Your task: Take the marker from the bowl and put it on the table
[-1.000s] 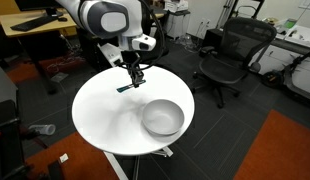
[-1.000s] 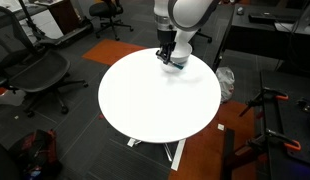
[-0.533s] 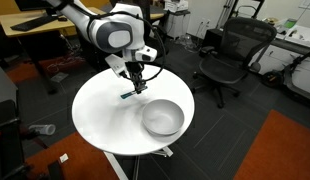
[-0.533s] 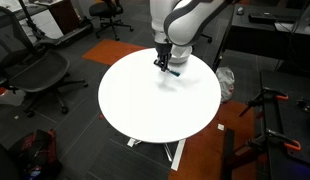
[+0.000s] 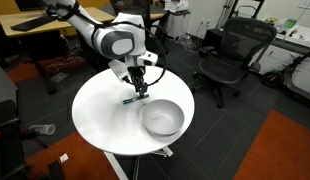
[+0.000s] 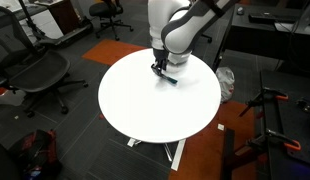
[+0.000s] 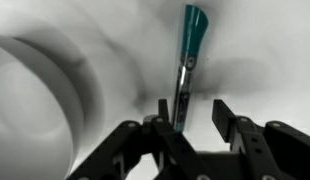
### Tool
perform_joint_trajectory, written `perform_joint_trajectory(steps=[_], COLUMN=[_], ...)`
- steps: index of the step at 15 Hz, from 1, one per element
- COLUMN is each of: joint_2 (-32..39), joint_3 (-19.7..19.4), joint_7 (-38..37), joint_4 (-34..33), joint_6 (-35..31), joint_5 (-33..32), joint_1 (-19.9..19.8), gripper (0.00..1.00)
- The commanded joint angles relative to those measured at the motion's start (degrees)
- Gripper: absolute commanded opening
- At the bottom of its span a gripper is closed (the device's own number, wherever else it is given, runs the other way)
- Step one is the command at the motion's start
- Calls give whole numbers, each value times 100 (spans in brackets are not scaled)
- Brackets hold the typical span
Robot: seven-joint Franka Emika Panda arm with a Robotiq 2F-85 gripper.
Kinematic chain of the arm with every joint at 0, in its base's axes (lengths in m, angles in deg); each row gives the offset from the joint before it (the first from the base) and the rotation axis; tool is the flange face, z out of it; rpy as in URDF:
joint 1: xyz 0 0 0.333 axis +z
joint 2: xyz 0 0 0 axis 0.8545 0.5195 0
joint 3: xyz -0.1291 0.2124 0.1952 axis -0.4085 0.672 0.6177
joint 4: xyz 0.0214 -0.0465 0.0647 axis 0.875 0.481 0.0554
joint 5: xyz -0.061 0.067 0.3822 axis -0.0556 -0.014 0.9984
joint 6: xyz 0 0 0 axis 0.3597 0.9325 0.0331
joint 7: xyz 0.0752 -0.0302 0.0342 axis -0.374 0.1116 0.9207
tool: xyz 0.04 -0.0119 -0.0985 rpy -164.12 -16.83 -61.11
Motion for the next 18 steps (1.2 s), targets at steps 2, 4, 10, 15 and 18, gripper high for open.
perform_joint_trajectory(steps=[2,4,10,15,18], joint_2=[-251,-471,-1232,-1960,-2304], joint_3=[-53,1,-40,9,27], joint_7=[-10,49,-37,11,4], joint_4=[97,245,725,1235,1486], joint_6=[-127,-109,-19,58,26], joint_5=[24,60,-12,-14,4], joint_1=[89,72,194,194,174], gripper=[88,100,100,100,100])
